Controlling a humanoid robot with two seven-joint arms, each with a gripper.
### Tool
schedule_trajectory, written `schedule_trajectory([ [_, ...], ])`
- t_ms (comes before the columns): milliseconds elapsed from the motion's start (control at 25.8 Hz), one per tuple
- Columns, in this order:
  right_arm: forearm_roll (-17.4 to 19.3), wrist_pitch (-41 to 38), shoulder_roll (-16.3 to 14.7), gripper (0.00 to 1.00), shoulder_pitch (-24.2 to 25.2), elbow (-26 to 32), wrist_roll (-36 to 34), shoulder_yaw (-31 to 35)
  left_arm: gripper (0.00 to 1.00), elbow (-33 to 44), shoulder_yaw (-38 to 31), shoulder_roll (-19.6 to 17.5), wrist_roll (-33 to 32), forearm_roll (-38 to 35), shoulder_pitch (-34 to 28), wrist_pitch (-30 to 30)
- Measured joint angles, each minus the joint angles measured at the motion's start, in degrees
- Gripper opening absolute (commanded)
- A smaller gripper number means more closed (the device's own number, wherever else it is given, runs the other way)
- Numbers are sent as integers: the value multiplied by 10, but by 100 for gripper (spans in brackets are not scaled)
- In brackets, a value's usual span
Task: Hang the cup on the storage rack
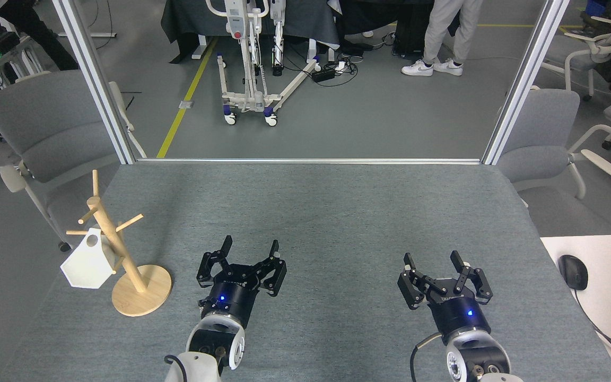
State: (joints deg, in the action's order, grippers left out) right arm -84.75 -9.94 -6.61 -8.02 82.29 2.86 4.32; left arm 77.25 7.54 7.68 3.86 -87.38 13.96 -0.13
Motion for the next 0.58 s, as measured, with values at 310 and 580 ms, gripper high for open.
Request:
schedule_trajectory([
  [310,1,-1,0,100,1,0,-2,2,99,62,-7,-2,1,1,-52,0],
  [580,1,0,1,100,1,0,-2,2,99,64,-7,-2,2,-7,-60,4],
])
